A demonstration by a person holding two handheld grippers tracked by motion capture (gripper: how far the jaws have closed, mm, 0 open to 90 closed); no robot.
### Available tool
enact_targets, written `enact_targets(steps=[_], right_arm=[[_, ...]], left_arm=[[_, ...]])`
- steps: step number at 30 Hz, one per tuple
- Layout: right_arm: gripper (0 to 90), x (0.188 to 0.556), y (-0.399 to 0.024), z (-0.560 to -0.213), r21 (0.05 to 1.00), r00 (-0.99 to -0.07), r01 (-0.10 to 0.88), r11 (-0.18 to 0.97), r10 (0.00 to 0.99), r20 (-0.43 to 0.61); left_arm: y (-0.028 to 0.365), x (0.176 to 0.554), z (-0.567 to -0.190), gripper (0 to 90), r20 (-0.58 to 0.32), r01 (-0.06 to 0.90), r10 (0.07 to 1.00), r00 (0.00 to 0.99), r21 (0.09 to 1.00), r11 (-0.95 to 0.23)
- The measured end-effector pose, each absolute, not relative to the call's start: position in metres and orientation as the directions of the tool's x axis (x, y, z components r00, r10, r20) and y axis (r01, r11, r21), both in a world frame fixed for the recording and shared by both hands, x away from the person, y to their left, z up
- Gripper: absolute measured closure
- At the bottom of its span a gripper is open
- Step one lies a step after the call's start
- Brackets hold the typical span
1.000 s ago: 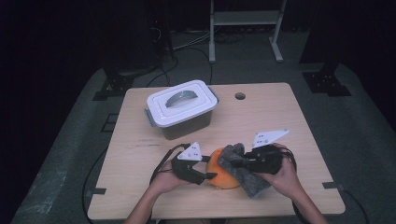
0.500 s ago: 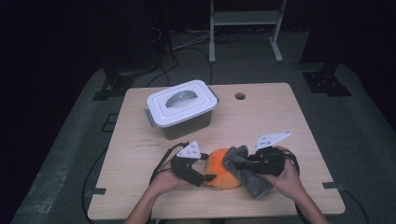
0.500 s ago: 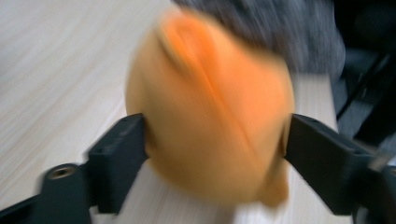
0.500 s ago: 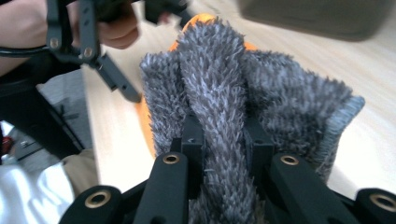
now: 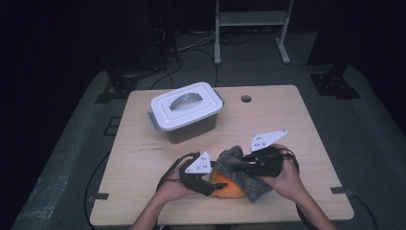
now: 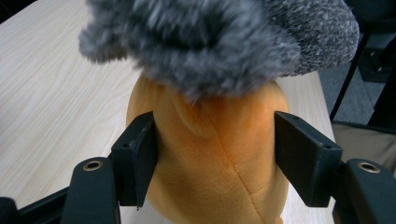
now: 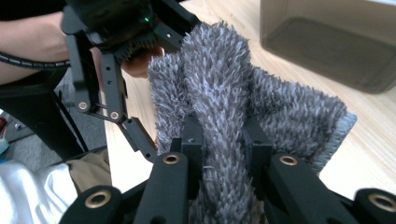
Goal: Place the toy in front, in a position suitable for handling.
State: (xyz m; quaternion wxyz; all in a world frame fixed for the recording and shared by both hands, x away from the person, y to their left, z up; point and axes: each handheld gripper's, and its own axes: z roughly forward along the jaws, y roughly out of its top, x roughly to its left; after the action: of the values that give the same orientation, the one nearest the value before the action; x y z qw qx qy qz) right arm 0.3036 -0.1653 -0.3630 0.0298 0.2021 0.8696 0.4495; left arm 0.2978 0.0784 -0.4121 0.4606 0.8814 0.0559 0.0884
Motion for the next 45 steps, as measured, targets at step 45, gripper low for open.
enact_targets(steps=[45], right_arm=[[74.6, 0.3, -0.188, -0.388, 0.789, -0.9, 0.397, 0.469, 0.367, 0.235]], left_arm=[[0.086, 0.299, -0.409, 35.2, 0.04, 0.059, 0.16, 0.986, 0.824, -0.564]])
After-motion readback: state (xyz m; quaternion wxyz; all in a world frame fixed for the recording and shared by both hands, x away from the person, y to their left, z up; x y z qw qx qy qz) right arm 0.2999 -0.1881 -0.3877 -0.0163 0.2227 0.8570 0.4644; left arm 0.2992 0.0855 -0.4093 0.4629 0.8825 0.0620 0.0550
